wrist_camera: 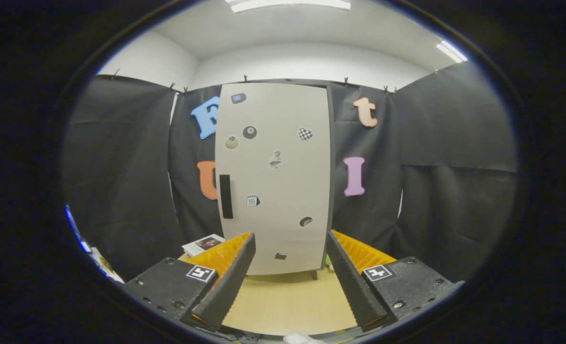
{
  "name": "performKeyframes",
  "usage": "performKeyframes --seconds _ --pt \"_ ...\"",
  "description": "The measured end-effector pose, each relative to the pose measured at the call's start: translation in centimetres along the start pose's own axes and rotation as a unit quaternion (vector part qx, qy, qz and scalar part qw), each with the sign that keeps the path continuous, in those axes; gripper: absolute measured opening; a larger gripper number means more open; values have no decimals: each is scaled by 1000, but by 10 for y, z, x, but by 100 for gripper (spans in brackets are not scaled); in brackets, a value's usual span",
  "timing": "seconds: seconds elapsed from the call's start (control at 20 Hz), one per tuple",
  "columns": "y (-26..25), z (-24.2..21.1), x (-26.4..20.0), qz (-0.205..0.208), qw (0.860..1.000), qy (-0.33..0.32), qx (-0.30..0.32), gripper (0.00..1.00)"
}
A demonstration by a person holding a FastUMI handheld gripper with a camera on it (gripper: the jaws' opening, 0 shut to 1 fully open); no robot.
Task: Open the shoe cabinet door, grab the shoes and put them into the shoe cabinet, then close the shoe cabinet door.
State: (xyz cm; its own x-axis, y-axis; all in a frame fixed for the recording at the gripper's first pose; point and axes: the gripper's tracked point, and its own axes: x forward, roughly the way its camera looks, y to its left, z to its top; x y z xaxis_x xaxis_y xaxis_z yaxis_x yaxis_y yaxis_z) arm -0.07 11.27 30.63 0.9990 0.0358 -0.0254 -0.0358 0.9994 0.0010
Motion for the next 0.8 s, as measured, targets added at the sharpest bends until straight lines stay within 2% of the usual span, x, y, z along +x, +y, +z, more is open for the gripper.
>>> performKeyframes --seconds 0.8 --pt "-11 -6 -4 -23 1000 0 14 97"
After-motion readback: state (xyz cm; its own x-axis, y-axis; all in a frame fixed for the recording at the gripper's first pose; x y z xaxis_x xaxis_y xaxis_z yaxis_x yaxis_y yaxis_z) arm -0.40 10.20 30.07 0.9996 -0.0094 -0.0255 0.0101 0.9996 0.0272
